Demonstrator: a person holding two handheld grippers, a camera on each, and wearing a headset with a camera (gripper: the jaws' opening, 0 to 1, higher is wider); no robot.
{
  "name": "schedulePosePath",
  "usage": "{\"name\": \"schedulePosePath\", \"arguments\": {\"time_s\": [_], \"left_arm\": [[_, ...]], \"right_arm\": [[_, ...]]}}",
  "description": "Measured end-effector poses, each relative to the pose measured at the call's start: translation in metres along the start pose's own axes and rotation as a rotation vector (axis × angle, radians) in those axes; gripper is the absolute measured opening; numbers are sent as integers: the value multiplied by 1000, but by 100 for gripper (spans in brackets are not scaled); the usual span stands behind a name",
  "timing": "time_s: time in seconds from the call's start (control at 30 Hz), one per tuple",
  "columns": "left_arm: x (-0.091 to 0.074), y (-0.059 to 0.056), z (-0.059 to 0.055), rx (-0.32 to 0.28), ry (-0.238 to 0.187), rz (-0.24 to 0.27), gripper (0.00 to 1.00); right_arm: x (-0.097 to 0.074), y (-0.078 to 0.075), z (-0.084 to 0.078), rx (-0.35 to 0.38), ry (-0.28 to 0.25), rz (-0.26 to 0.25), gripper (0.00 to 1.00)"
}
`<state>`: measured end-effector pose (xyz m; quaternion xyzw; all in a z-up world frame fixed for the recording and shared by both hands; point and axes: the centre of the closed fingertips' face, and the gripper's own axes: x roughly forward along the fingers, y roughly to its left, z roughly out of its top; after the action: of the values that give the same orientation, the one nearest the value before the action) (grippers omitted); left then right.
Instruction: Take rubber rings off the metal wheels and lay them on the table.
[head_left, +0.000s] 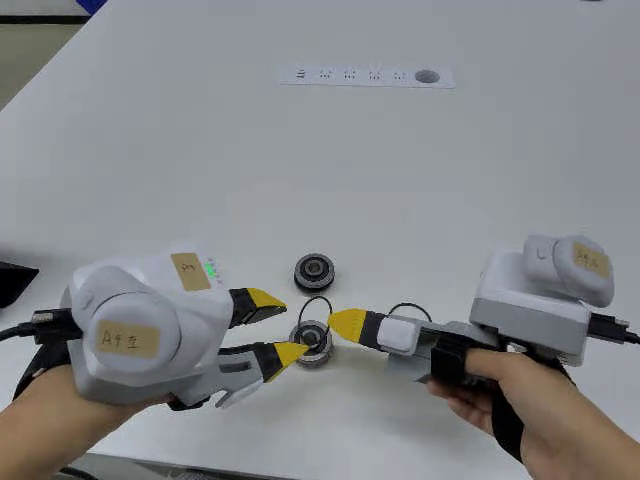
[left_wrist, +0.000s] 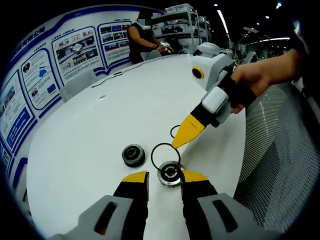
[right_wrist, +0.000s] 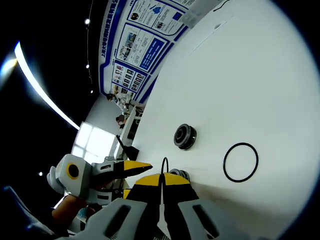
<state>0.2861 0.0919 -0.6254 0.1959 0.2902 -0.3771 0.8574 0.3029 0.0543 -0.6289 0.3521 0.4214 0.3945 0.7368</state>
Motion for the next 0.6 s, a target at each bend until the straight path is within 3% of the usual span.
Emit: {"name": "schedulePosePath", "arguments": {"time_s": [0.3,0.43,0.6], "left_arm": [[-7,-3,8,6,-33,8,29],[-8,-5,8,28,-25,5,31],[-11,-6,9,14,-37,13,31]], "right_arm": [[-25,-27,20,53,-89,-66,2],[-37,-40,25,74,-120,-100,2],[-48,-58,30,106,-158,-147,2]]}}
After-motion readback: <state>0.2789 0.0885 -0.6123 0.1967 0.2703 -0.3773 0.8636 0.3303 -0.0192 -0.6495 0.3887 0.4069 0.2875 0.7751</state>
